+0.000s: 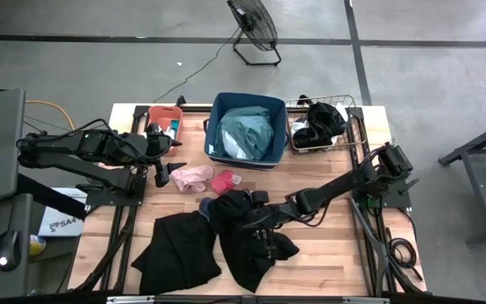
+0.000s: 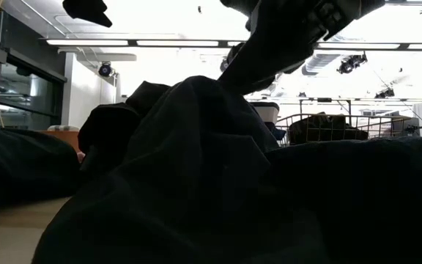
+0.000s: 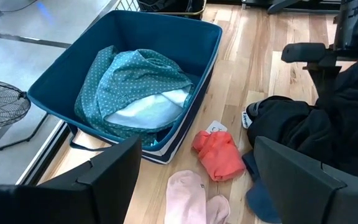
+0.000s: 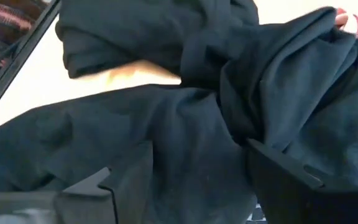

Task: Pick & Place Cloths
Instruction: Put the bottom black boxer into the gold wire basket

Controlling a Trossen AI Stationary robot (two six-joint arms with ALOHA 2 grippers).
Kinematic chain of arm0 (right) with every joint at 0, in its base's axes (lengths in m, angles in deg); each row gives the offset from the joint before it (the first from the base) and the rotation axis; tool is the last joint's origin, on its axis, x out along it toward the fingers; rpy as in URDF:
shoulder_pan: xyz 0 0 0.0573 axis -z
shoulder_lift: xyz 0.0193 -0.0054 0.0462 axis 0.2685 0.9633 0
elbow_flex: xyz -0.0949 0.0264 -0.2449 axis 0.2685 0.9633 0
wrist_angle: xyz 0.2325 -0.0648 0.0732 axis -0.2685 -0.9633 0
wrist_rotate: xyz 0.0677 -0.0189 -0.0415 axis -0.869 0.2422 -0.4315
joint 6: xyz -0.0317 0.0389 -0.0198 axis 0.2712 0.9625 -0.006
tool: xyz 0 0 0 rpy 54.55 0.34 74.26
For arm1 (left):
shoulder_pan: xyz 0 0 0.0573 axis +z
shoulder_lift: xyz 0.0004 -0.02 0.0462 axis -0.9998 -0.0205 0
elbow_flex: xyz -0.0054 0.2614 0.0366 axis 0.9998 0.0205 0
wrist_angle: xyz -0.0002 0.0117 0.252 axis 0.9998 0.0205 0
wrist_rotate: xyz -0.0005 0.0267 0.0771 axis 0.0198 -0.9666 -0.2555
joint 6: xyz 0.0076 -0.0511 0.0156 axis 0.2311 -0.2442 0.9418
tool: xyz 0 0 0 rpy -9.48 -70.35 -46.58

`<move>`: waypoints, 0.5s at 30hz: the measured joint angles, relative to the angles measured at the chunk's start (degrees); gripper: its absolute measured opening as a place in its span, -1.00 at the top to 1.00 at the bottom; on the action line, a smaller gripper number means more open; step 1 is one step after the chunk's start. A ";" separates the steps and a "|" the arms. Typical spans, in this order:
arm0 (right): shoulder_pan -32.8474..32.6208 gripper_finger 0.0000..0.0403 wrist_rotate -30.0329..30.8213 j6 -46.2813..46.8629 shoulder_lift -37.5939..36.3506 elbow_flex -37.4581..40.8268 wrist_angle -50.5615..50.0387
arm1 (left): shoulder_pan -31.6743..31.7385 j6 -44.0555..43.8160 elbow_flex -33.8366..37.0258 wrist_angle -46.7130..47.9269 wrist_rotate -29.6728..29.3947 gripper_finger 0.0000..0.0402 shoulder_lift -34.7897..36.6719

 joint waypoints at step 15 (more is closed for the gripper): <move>-0.02 0.97 -4.11 3.47 -2.29 0.00 1.26 | 0.01 -0.24 0.00 0.00 0.00 -0.52 0.00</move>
